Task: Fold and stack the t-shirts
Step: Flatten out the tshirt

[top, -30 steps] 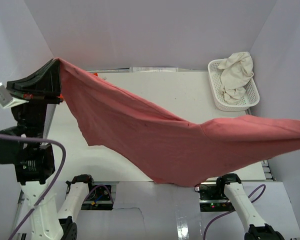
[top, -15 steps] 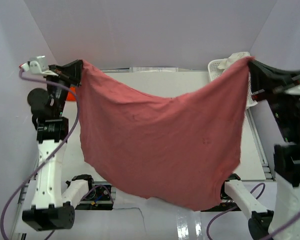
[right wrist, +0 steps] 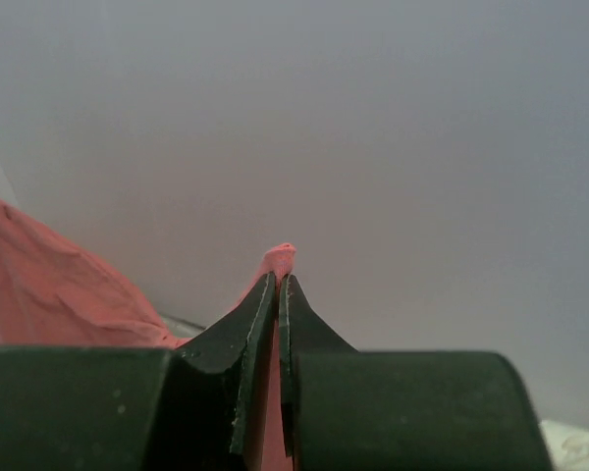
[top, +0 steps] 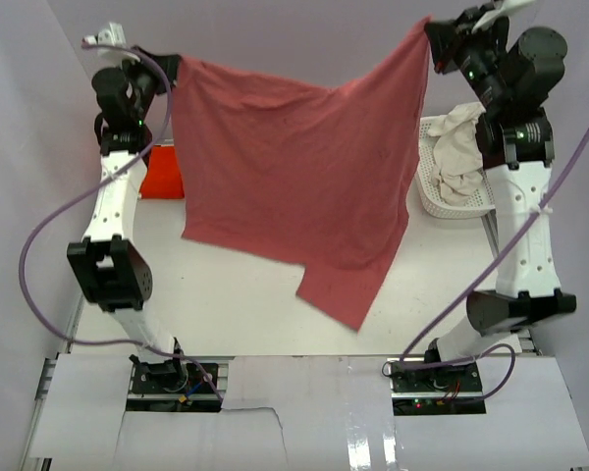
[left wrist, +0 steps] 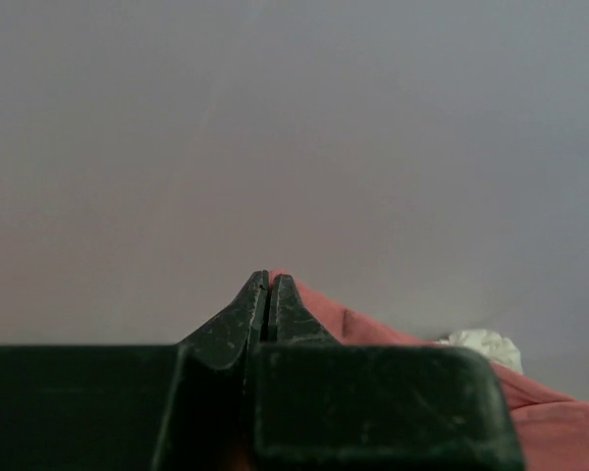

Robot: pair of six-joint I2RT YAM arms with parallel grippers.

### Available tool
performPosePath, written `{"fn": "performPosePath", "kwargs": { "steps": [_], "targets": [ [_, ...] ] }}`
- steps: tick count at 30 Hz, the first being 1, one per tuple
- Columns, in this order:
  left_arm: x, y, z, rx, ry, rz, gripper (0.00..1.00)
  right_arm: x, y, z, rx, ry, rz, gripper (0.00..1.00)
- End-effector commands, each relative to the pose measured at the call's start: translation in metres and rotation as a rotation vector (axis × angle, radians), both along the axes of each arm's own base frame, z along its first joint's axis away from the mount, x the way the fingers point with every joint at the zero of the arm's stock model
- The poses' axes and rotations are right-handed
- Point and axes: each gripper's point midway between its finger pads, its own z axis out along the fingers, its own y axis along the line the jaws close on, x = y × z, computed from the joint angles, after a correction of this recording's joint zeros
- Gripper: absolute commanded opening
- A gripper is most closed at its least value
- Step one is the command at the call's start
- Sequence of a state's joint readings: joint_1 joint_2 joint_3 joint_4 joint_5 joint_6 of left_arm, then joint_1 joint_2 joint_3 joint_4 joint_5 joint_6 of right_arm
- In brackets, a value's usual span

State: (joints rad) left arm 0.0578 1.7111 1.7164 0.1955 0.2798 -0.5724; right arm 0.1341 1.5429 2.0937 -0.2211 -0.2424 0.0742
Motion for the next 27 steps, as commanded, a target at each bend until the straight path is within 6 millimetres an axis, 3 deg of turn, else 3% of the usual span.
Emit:
{"fn": "performPosePath", "kwargs": {
  "steps": [1, 2, 4, 5, 7, 8, 9, 10, 11, 12, 13, 14, 15, 16, 17, 18, 19, 20, 21, 22, 23, 24, 25, 27],
  "targets": [
    [0.003, -0.004, 0.091, 0.006, -0.202, -0.041, 0.0, -0.033, -0.011, 0.102, 0.037, -0.327, -0.035, 0.08],
    [0.007, -0.004, 0.097, 0.006, -0.203, -0.042, 0.0, -0.029, -0.013, 0.103, 0.048, -0.347, -0.041, 0.08],
    [0.001, -0.002, 0.131, -0.003, -0.292, -0.026, 0.0, -0.061, -0.026, 0.141, 0.108, -0.553, -0.08, 0.08],
    [-0.005, 0.001, 0.143, -0.005, -0.33, -0.012, 0.0, -0.053, -0.031, 0.134, 0.125, -0.562, -0.105, 0.08],
    [-0.021, 0.012, 0.169, -0.028, -0.413, 0.034, 0.0, -0.062, -0.046, 0.155, 0.163, -0.635, -0.161, 0.08],
    [-0.026, 0.015, 0.176, -0.032, -0.432, 0.042, 0.0, -0.08, -0.053, 0.174, 0.171, -0.684, -0.177, 0.08],
    [-0.029, 0.016, 0.178, -0.028, -0.438, 0.042, 0.0, -0.081, -0.055, 0.174, 0.169, -0.683, -0.185, 0.08],
    [-0.032, 0.015, 0.173, -0.022, -0.42, 0.038, 0.0, -0.1, -0.057, 0.179, 0.171, -0.704, -0.185, 0.08],
    [-0.032, 0.015, 0.163, -0.027, -0.398, 0.035, 0.0, -0.105, -0.055, 0.173, 0.168, -0.7, -0.176, 0.08],
    [-0.033, 0.015, 0.15, -0.035, -0.373, 0.034, 0.0, -0.072, -0.051, 0.13, 0.155, -0.589, -0.165, 0.08],
    [-0.038, 0.015, 0.141, -0.049, -0.374, 0.034, 0.0, -0.096, -0.052, 0.127, 0.164, -0.602, -0.157, 0.08],
    [-0.039, 0.015, 0.093, -0.075, -0.273, 0.035, 0.0, -0.091, -0.05, 0.107, 0.162, -0.547, -0.153, 0.08],
    [-0.043, 0.015, 0.072, -0.086, -0.233, 0.035, 0.0, -0.066, -0.048, 0.059, 0.165, -0.414, -0.148, 0.08],
    [-0.045, 0.013, 0.046, -0.098, -0.177, 0.03, 0.0, -0.074, -0.046, 0.044, 0.168, -0.364, -0.135, 0.08],
    [-0.05, 0.009, -0.01, -0.115, -0.058, 0.01, 0.0, -0.062, -0.042, 0.006, 0.157, -0.23, -0.126, 0.08],
    [-0.055, 0.005, -0.04, -0.125, 0.007, -0.002, 0.0, -0.058, -0.034, -0.023, 0.149, -0.146, -0.085, 0.08],
    [-0.06, 0.004, -0.07, -0.132, 0.072, -0.002, 0.0, -0.056, -0.028, -0.076, 0.175, -0.008, -0.056, 0.08],
    [-0.075, 0.004, -0.123, -0.144, 0.178, 0.011, 0.0, -0.057, -0.023, -0.116, 0.188, 0.107, -0.035, 0.08],
    [-0.084, 0.005, -0.146, -0.149, 0.229, 0.028, 0.0, -0.062, -0.014, -0.149, 0.2, 0.193, 0.01, 0.08],
    [-0.095, 0.005, -0.177, -0.158, 0.326, 0.049, 0.0, -0.074, -0.009, -0.212, 0.253, 0.34, 0.028, 0.08],
    [-0.105, 0.01, -0.204, -0.177, 0.415, 0.098, 0.0, -0.084, -0.006, -0.243, 0.281, 0.416, 0.038, 0.08],
    [-0.114, 0.018, -0.205, -0.183, 0.439, 0.152, 0.0, -0.094, -0.002, -0.271, 0.307, 0.485, 0.05, 0.08],
    [-0.125, 0.019, -0.225, -0.163, 0.537, 0.179, 0.0, -0.11, 0.0, -0.286, 0.325, 0.52, 0.066, 0.08],
    [-0.143, 0.028, -0.227, -0.09, 0.585, 0.229, 0.0, -0.136, -0.005, -0.349, 0.289, 0.738, 0.006, 0.08]
  ]
}}
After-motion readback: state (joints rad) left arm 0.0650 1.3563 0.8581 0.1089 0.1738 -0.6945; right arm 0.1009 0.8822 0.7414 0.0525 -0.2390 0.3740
